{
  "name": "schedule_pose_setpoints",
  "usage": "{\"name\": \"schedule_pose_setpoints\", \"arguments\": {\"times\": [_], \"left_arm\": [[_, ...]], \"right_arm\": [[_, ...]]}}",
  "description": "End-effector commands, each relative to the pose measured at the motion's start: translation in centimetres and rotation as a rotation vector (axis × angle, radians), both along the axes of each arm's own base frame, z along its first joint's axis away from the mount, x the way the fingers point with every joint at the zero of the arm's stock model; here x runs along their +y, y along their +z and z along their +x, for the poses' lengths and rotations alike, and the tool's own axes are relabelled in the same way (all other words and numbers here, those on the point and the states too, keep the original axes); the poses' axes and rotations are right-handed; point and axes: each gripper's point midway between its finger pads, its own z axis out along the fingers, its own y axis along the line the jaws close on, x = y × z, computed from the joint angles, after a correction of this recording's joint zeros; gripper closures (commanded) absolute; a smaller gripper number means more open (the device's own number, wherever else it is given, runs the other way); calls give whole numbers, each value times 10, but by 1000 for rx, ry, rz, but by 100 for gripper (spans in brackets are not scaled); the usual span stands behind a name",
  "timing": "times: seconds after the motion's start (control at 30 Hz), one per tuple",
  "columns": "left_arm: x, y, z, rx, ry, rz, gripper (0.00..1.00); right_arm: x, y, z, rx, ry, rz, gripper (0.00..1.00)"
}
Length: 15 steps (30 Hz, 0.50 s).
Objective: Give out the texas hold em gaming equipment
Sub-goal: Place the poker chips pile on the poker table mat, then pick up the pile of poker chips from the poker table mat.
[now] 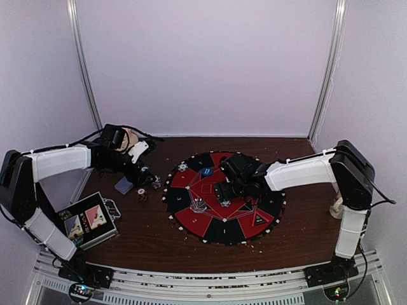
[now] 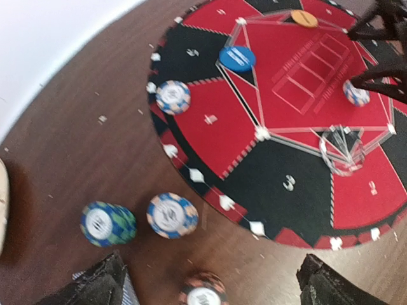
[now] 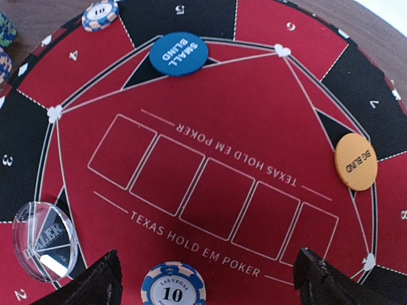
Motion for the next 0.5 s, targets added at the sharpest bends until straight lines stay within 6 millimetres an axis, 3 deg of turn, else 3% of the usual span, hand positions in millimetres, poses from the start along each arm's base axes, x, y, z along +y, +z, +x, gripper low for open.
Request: {"name": "schedule_pose_setpoints", "arguments": {"times": [0.0, 0.47], "left_arm": [[-6, 25, 1, -131, -34, -40, 2], [10, 34, 0, -276, 54, -59, 2]], "right_arm": [[14, -11, -8, 50, 67, 18, 5], [22, -47, -25, 110, 116, -55, 12]]}}
